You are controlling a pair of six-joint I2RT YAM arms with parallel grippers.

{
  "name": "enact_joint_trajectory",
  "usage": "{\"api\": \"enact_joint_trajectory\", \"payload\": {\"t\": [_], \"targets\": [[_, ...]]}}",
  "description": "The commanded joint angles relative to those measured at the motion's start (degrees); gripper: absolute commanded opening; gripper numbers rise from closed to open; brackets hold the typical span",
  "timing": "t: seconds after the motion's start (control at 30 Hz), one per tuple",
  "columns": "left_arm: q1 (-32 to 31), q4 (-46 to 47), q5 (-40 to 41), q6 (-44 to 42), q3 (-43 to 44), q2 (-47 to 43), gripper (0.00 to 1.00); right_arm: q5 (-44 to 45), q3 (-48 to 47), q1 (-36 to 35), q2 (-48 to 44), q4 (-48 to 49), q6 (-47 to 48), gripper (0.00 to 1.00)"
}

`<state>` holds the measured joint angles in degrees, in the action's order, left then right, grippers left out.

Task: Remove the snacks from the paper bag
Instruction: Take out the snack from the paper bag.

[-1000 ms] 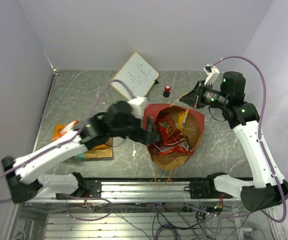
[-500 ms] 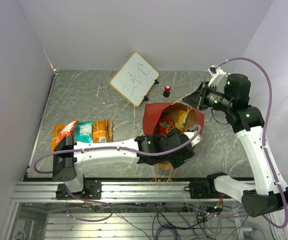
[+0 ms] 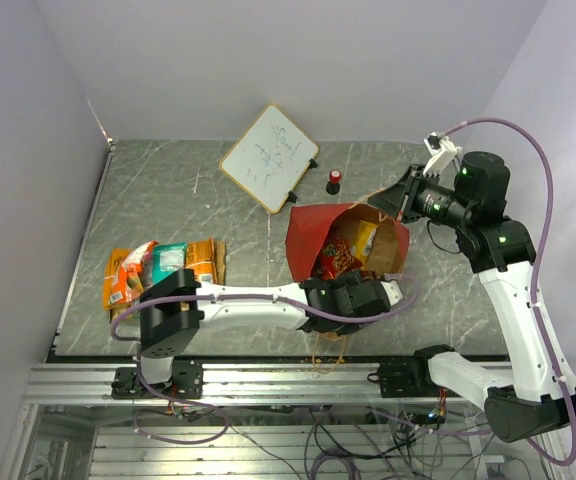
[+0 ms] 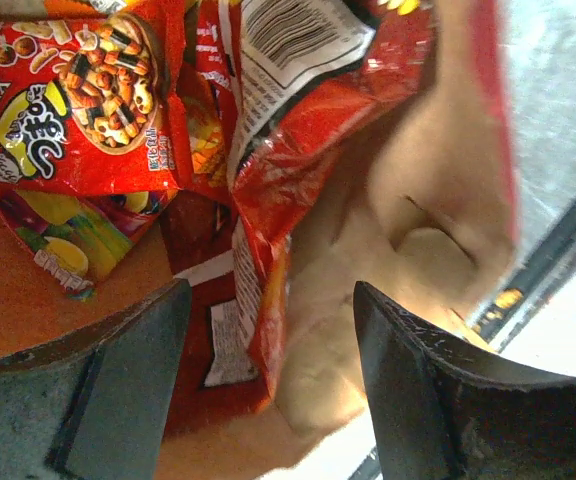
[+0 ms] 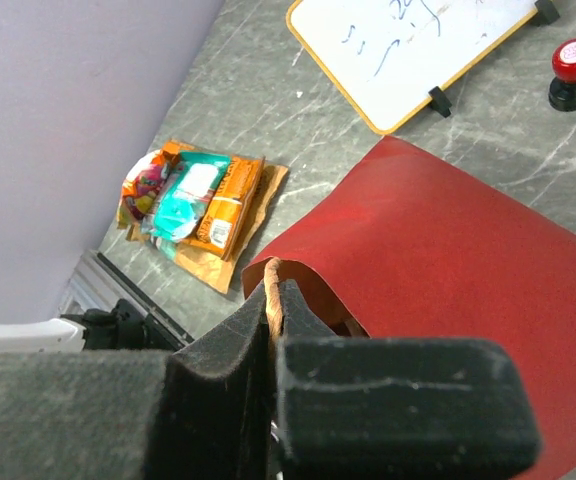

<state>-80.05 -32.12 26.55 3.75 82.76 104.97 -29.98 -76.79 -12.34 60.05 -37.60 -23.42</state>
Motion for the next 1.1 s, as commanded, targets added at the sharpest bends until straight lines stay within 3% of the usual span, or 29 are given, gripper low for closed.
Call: {"api": "enact_joint_trajectory", "payload": {"t": [0.0,0.13,0.2,0.37,0.57,0.83,1.07], "targets": [[3.41,3.57,-1.89,-2.09,0.84,3.15,0.77,0.59,-0.42,-0.04,-0.98,1.73,-1.32,0.0],[3.92,4.15,-4.43,-3.22,2.6,6.22,0.74,0.95,-2.05,0.0,0.03,-0.82,0.03,0.0],[4.38,4.33,-5.14,-3.31,3.63,8.02,0.68,1.23,-2.12,-0.03,-0.04,-0.53,0.1,0.0],[5.17,-1.55,-4.75,-2.15,8.86,10.81,0.39,1.06,-3.09,-0.04,0.45,-1.24,0.89,0.0],[5.08,-3.5,-7.3,-0.24,7.59,1.87,0.08,1.07,-1.53,-0.04,-0.2,0.05,0.77,0.0],[5.08,-6.16,-12.25,2.92,7.8,-10.09,0.07,3.76,-2.09,0.0,-0.15,0.51,2.6,0.0],[5.15,-9.26,-15.4,6.86,13.69,-16.04,0.07,4.77,-4.12,-0.05,1.2,-1.17,4.36,0.0]]}}
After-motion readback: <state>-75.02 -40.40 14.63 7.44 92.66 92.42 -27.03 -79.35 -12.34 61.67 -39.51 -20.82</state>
